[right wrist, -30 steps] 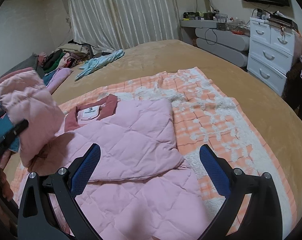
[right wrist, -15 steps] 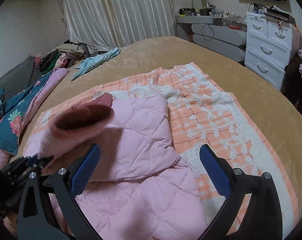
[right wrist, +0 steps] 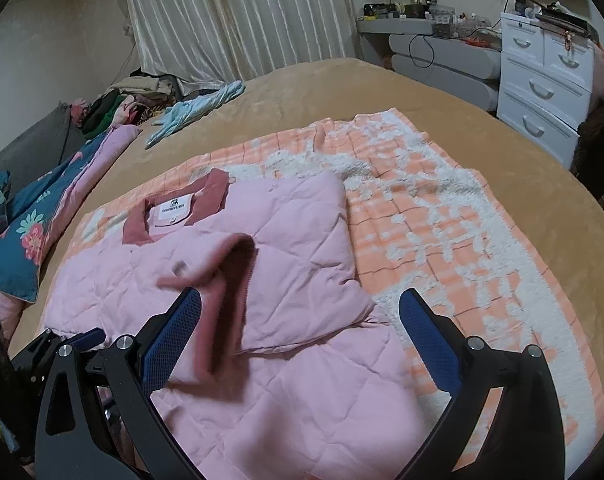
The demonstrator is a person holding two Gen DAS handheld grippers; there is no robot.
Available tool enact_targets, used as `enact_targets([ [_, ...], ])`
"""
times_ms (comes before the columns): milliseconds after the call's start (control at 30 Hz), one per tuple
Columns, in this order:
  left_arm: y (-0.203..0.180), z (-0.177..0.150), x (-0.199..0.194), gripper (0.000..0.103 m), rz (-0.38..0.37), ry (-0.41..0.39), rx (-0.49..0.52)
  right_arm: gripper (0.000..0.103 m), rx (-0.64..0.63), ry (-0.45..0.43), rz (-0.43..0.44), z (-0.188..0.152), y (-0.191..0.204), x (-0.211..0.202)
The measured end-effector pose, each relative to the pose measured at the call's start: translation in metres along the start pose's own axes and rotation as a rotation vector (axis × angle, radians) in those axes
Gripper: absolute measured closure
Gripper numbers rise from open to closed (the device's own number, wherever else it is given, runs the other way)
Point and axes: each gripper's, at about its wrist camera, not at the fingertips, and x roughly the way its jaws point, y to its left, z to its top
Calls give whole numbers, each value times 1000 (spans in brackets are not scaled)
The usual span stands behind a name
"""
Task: Fold large clothes
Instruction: 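Grasp the mauve cuff of the folded sleeve with the right gripper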
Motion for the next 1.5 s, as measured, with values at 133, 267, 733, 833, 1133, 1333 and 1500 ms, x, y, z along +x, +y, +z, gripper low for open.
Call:
enact_targets([
  [133,13,-7,-16,21,-32,-7,-33,4,2,20,29,-3,4,5],
  [267,57,-10,-32,14,-16,-8,-158,4,15,53,76,-7,12,11],
  [733,198,-41,-77,9,133,-69,-466,4,24,159,168,-33,56,43],
  [833,211,-52,-79,9,138,-96,-491,4,42,172,179,-36,56,49],
  [1133,227,-64,-67,9,118,-93,-513,40,166,211,251,-45,49,62],
  [1333,236,-52,-58,9,115,-108,-508,85,-45,86,219,-36,74,40],
  [1500,234,-38,-52,9,111,-110,-465,86,-360,-205,161,-11,111,-8],
])
